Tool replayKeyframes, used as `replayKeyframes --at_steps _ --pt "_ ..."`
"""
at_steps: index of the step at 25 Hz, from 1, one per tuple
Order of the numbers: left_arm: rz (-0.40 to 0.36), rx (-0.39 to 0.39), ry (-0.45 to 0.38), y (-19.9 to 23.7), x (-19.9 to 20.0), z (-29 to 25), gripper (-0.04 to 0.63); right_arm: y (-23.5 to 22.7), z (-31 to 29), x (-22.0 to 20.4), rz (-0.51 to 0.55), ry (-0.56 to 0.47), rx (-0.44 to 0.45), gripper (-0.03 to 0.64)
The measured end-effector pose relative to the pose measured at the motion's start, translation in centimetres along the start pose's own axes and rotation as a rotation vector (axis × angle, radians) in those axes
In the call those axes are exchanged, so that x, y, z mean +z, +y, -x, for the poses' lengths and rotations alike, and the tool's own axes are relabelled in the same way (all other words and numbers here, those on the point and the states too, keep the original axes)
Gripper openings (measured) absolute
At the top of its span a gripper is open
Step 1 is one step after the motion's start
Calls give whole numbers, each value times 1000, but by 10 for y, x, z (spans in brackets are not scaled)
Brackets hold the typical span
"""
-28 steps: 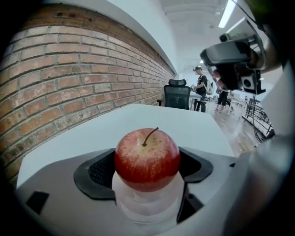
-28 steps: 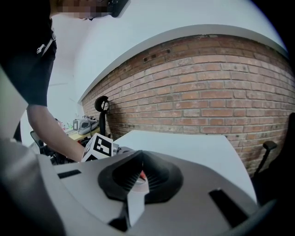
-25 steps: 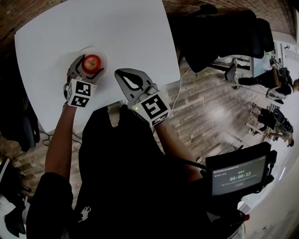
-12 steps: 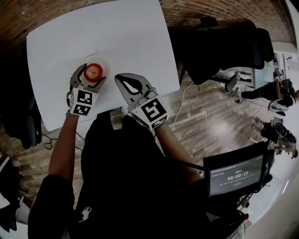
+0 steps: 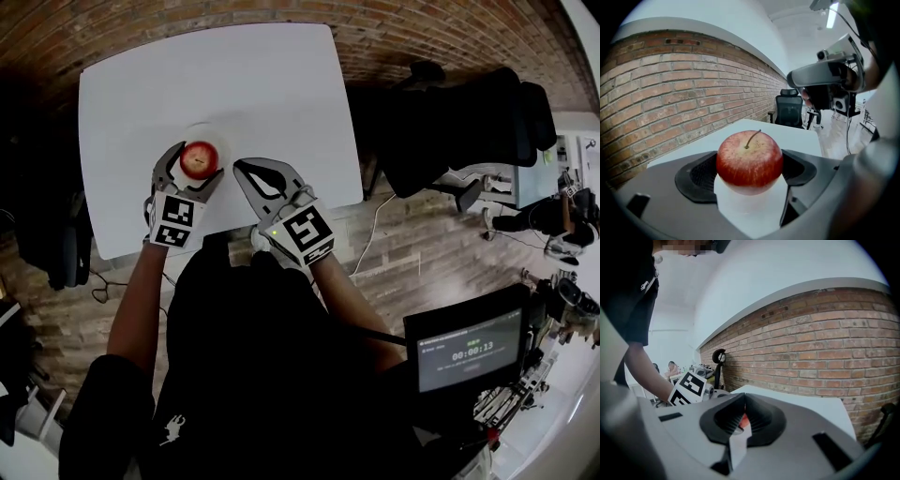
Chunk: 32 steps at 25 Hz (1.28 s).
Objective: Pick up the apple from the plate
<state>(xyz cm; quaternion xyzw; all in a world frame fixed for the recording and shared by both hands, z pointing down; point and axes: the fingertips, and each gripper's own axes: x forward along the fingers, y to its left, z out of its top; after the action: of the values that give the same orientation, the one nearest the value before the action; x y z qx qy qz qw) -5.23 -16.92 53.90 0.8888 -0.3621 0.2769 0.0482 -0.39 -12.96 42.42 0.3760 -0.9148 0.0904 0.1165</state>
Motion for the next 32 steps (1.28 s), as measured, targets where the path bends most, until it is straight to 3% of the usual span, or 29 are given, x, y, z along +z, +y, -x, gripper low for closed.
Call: replayKeyframes --at_steps 19,32 --pt "-5 61 -16 -18 36 37 411 4 15 22 32 -76 83 5" --pt "26 127 -86 -22 69 79 411 13 22 27 37 -96 137 5"
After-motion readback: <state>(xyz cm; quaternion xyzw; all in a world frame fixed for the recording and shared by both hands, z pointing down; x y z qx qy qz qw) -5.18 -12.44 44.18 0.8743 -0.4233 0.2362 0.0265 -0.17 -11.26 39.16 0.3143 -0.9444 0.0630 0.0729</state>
